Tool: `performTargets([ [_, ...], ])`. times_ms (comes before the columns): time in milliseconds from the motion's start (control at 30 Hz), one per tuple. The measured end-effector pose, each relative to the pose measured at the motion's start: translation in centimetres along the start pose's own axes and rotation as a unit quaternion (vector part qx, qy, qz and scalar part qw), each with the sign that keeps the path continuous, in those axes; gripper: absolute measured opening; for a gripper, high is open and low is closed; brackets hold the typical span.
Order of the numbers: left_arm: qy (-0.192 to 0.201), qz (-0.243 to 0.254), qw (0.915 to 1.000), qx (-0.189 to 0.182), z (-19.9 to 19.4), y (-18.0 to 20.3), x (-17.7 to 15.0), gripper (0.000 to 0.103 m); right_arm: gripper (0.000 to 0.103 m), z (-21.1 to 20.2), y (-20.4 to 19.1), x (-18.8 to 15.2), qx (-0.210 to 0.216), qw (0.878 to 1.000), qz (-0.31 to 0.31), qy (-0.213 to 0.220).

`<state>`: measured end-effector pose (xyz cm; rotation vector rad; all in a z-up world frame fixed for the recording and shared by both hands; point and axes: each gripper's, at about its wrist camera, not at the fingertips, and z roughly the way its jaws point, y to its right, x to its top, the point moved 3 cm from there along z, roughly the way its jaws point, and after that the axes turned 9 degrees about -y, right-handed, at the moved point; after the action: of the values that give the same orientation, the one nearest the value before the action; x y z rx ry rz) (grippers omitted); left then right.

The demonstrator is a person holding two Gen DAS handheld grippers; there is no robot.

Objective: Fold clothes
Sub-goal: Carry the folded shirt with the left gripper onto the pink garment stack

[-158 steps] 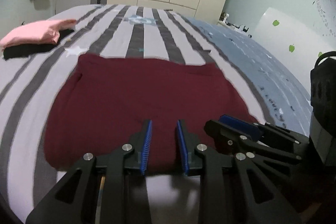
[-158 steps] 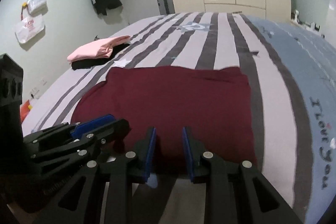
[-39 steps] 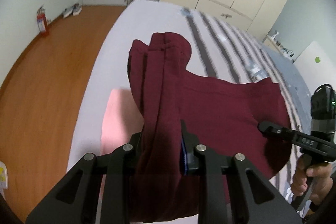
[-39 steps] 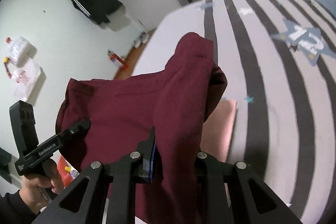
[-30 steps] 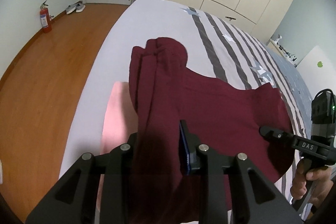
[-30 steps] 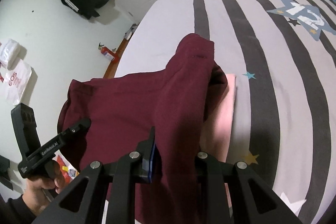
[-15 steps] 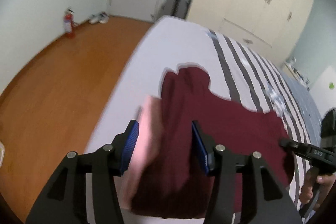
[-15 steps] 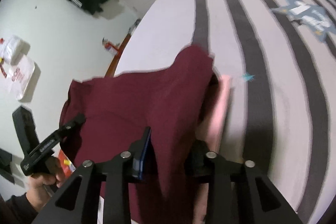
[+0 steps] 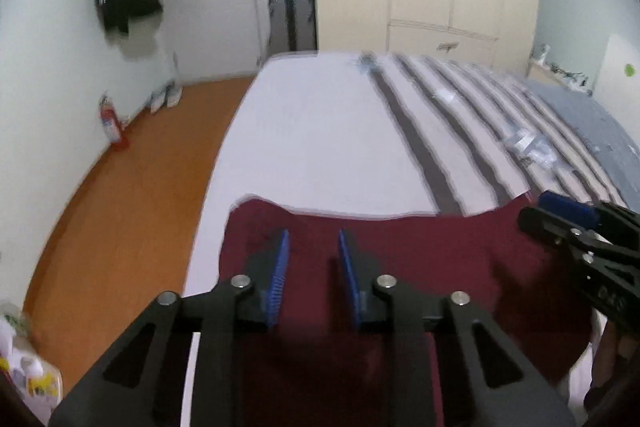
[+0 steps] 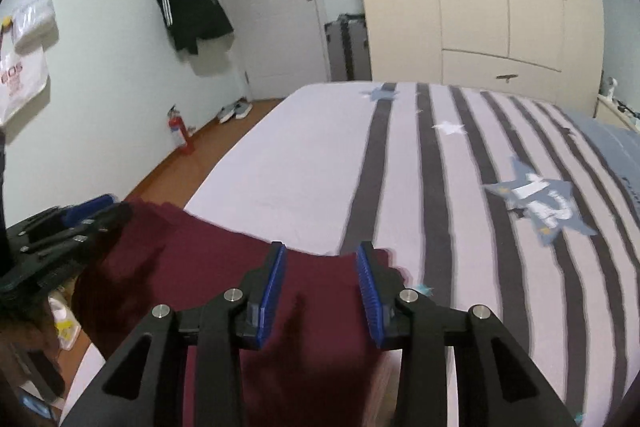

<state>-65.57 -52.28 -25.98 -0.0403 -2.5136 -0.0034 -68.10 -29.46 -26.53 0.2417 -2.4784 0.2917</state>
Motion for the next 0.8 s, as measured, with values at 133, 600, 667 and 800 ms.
performTargets([
  [133, -0.028, -0.036, 0.9988, -0.015, 3.0, -2.7, -1.1, 0.013, 0.033, 3.4, -2.0, 0.0, -0.015, 1.0, -0.014, -0.021],
  [600, -0.031, -0.065, 0.997, -0.028, 4.1, -4.6, -1.8, 0.008, 0.028, 5.7, 0.2, -1.0, -0.021, 0.999, -0.007, -0.034],
  [667, -0.03, -0.075, 0.996, -0.038, 3.9, -5.1, -1.7, 0.007, 0.028, 5.7, 0.1, -1.1, -0.027, 0.999, -0.015, -0.031],
  [800, -0.009, -0.057, 0.9971, -0.049, 2.2, -4.9, -1.5, 0.007, 0.026, 4.3, 1.3, -0.7, -0.004, 1.0, 0.008, -0.019],
])
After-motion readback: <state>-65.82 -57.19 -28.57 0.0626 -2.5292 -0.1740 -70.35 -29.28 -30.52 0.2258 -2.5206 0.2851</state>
